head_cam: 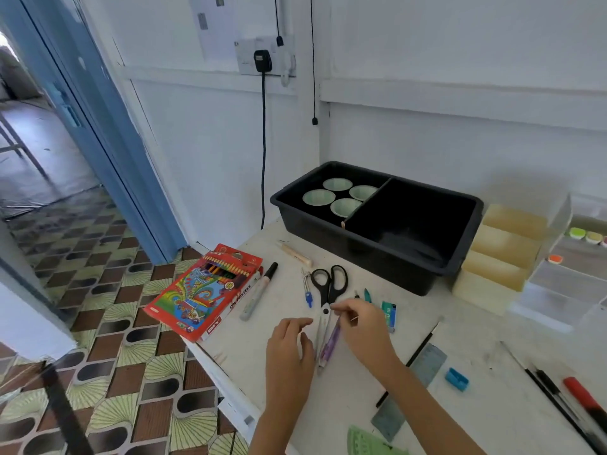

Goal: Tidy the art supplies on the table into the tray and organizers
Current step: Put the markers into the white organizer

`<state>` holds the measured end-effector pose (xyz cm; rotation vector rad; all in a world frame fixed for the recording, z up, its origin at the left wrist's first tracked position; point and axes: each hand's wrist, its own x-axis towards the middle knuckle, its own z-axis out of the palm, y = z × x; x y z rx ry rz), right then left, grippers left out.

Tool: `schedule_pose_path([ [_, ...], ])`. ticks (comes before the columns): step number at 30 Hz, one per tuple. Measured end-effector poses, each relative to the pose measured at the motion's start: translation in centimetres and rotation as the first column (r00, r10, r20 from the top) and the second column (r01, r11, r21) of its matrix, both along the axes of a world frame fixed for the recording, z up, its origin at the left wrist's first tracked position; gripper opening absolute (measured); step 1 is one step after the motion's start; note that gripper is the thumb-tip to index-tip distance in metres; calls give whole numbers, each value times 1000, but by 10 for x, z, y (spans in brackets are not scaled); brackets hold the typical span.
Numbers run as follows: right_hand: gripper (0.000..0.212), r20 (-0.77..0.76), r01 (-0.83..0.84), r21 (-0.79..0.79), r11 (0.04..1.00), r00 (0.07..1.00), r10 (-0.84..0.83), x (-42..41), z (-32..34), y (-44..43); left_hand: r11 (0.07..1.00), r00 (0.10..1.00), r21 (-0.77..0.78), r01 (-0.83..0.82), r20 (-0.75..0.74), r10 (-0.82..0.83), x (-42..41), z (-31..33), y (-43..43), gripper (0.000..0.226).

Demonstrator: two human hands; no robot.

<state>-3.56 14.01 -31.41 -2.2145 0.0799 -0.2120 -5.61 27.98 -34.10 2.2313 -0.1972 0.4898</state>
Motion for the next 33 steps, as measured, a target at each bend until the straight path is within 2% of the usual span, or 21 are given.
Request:
schedule_pose_path([
  [3, 27, -52, 27, -33, 999, 998, -29, 31, 8, 14, 994, 996, 105, 0, -85, 9, 19, 3, 18, 31],
  [9, 25, -9, 75, -87, 993, 997, -76, 83, 1, 30, 932, 947, 308, 194, -306, -96, 63, -7, 33, 46],
  [12, 23, 48, 127, -116, 985, 991, -122, 103, -8, 33, 891, 940, 391, 230, -327, -99, 68, -16, 32, 82],
  [13, 23, 70, 155, -127, 980, 987, -147, 109, -11, 33, 886, 941, 401, 232, -325, -99, 68, -18, 32, 89],
  [15, 29, 88, 220, -195, 956, 975, -206, 122, -15, 35, 887, 941, 399, 233, -322, -102, 69, -19, 33, 87],
  [18, 41, 33, 240, -340, 909, 969, -243, 137, -20, 38, 896, 938, 375, 238, -327, -112, 68, -17, 33, 85],
  [22, 33, 35, 250, -453, 856, 964, -263, 146, -23, 42, 918, 945, 326, 225, -304, -123, 68, -20, 33, 87],
  [24, 27, 70, 271, -395, 878, 962, -265, 147, -25, 43, 919, 949, 332, 214, -295, -114, 69, -23, 31, 85],
  [28, 17, 192, 301, -76, 951, 940, -282, 128, -11, 43, 924, 957, 322, 208, -264, -123, 67, -20, 31, 75],
  [31, 11, 257, 316, 222, 922, 893, -369, 99, 17, 40, 910, 953, 340, 236, -267, -147, 68, -17, 31, 71],
  [33, 10, 262, 310, 348, 885, 874, -409, 80, 37, 33, 919, 961, 324, 223, -231, -151, 65, -15, 30, 72],
])
